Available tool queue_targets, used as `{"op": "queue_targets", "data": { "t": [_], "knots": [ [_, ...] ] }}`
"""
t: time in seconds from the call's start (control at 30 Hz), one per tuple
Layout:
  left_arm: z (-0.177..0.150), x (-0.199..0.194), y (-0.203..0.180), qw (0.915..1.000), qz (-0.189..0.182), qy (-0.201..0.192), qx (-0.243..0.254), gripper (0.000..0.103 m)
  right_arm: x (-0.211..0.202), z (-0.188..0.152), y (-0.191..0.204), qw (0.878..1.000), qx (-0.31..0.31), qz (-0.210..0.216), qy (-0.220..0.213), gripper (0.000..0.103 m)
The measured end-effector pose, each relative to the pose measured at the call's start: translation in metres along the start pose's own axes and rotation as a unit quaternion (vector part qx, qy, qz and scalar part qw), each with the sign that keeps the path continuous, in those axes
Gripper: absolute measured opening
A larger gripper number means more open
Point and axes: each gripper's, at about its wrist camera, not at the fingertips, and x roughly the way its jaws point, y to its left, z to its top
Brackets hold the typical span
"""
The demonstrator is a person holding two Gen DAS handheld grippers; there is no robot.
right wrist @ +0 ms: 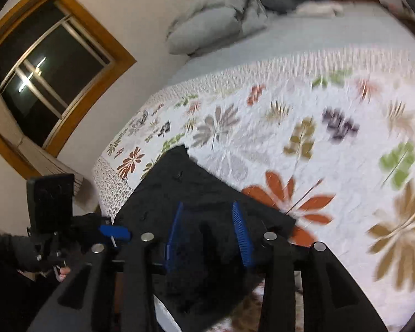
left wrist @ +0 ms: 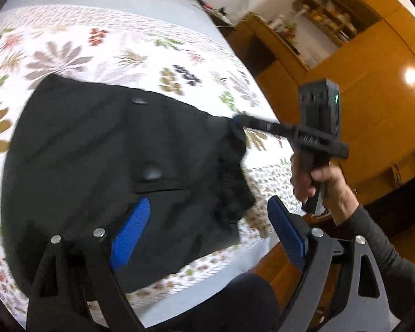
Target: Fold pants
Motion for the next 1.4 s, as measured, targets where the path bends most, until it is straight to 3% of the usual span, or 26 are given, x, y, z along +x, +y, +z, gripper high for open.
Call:
{"op": "queue_targets", "data": {
  "t": [0.23, 0.43, 0.63, 0.97, 1.1, 1.17, 1.23, 1.37, 1.4],
  "knots": [
    [-0.003, 0.002, 0.048, 0.9977, -0.015, 0.006, -0.065, 0.087, 0.017, -0.030, -0.024, 0.998, 0.036, -0.052, 0.025, 0.032],
    [0.000, -0.020, 0.059, 0.9960, -0.026, -0.018, -0.084, 0.087, -0.027, -0.050, 0.028, 0.996, 0.024, -0.073, -0.049, 0.034],
    [-0.007, -0.053, 0.073, 0.9954, -0.020, -0.034, -0.087, 0.089, -0.018, -0.087, 0.088, 0.997, -0.003, -0.064, -0.040, 0.034],
    [-0.021, -0.075, 0.111, 0.9932, -0.009, -0.029, -0.113, 0.089, -0.001, -0.127, 0.065, 0.994, 0.062, -0.084, -0.019, 0.030],
    [-0.016, -0.085, 0.133, 0.9918, -0.010, -0.028, -0.124, 0.089, -0.002, -0.125, 0.062, 0.994, 0.073, -0.086, -0.010, 0.030],
    [-0.008, -0.095, 0.146, 0.9912, -0.020, -0.031, -0.127, 0.089, -0.013, -0.121, 0.063, 0.993, 0.087, -0.071, -0.018, 0.041],
    [0.001, -0.101, 0.159, 0.9895, -0.038, -0.032, -0.136, 0.089, -0.025, -0.117, 0.060, 0.992, 0.099, -0.073, -0.023, 0.076],
    [0.026, -0.105, 0.192, 0.9844, -0.081, -0.020, -0.155, 0.090, -0.045, -0.111, 0.038, 0.985, 0.160, -0.050, -0.029, 0.091],
    [0.032, -0.101, 0.199, 0.9827, -0.092, -0.010, -0.161, 0.090, -0.047, -0.111, 0.028, 0.981, 0.189, -0.038, -0.026, 0.100]
  ]
}}
